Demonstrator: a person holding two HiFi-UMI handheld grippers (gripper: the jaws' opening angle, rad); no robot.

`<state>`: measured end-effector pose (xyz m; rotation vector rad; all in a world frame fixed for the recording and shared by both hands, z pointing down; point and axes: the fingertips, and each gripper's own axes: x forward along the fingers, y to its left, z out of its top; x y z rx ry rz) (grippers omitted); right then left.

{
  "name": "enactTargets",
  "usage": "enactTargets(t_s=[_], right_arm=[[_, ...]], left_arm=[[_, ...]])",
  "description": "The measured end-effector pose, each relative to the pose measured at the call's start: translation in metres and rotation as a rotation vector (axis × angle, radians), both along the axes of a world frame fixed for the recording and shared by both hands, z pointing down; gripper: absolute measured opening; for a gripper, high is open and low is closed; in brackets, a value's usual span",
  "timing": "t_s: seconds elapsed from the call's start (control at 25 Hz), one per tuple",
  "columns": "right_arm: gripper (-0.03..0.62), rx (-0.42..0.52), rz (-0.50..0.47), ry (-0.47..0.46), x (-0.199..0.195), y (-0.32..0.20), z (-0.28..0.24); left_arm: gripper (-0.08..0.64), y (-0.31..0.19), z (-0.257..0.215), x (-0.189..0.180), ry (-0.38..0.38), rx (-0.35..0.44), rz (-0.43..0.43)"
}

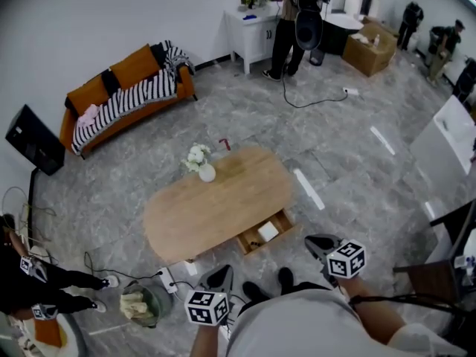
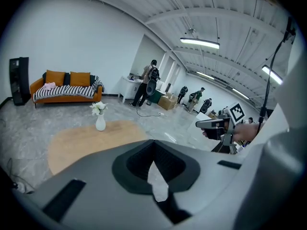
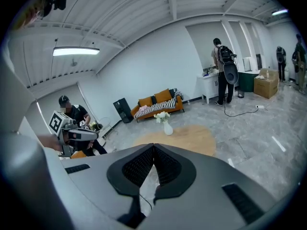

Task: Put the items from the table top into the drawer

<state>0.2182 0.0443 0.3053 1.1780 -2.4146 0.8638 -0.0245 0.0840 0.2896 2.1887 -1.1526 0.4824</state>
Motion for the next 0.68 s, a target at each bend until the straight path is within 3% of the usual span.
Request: enactTargets(t_s=[0.68], right_arm=[[0.034, -0.004, -0.002, -0.018, 0.012, -0.012, 0.005]], left_arm=[[0.001, -0.002, 0.004, 0.012, -0.012, -0.007, -0.018]])
